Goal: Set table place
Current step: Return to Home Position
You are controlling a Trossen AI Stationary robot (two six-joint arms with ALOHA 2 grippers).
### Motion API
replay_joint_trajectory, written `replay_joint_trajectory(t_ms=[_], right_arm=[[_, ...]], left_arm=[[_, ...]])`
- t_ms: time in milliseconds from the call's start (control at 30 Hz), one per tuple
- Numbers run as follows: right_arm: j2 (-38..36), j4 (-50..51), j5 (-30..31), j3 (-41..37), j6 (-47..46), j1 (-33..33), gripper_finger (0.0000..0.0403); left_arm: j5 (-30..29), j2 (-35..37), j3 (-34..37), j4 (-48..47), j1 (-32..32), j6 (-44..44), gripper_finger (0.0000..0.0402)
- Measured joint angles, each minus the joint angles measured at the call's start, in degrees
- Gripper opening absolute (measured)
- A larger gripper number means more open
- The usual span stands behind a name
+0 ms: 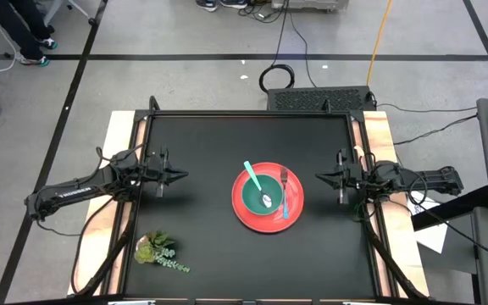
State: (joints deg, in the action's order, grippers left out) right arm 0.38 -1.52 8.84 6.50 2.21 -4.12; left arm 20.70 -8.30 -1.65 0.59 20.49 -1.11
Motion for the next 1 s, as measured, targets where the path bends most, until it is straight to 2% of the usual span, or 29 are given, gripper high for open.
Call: replay_joint_trajectory(t_ms=[200,500,1000], right_arm=[[0.00,-0.50,0.02,0.00,0.64,0.00,0.0000],[0.00,-0.44,0.05,0.00,0.11,0.00,0.0000],[0.00,-0.42,0.07,0.00,0.10,0.02,0.0000]], left_arm=[[-1.74,-0.01,0.00,-0.09,0.00,0.02,0.0003],[-1.76,-0.01,0.00,-0.05,0.00,-0.08,0.0035],[-1.76,-0.02,0.00,-0.01,0.00,-0.10,0.0035]])
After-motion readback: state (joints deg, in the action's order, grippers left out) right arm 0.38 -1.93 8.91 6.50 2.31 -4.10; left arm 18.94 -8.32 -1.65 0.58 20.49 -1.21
